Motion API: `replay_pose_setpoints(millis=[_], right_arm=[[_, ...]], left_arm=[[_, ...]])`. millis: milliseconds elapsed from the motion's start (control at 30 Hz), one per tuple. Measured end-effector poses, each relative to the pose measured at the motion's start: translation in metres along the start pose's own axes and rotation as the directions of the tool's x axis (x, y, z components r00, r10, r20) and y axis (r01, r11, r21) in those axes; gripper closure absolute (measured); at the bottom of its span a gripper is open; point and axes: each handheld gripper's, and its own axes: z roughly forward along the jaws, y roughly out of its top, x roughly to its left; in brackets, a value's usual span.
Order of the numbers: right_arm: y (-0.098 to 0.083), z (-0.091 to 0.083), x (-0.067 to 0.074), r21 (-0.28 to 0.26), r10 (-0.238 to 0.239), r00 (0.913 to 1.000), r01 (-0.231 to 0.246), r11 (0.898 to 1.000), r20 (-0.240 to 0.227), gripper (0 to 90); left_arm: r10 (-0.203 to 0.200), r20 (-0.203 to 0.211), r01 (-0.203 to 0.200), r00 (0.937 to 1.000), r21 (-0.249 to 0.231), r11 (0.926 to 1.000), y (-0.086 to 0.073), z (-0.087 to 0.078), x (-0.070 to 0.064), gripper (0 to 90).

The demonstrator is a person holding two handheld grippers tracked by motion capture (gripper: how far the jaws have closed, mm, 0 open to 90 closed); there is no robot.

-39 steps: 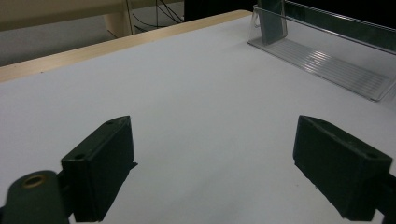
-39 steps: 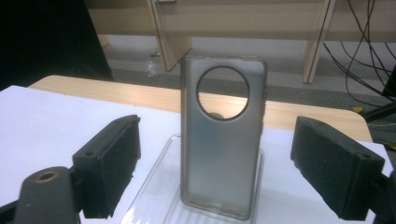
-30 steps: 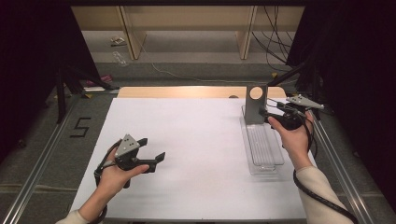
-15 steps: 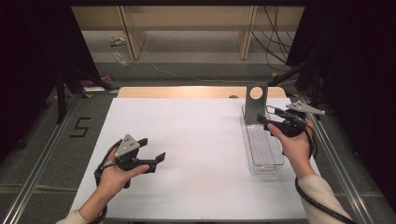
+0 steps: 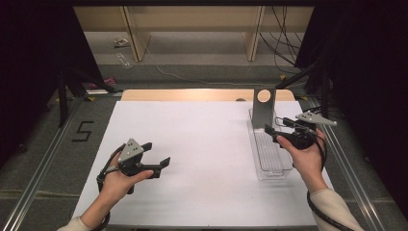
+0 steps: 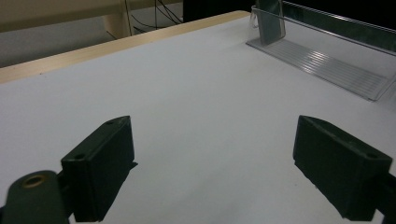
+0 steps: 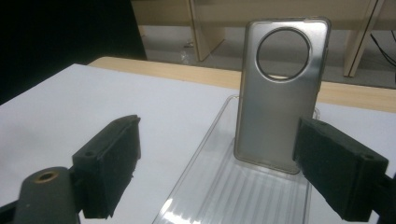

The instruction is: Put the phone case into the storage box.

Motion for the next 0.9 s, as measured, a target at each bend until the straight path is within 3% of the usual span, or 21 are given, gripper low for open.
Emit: replay_pose_setpoints(millis=[900], right_arm=[[-0.016, -0.022, 0.013, -0.016, -0.040, 0.9980, 0.039, 0.999, -0.049, 16.3]], left_arm=[[0.007, -0.001, -0.007, 1.0000, -0.002, 1.0000, 0.000, -0.001, 0.000, 12.1]])
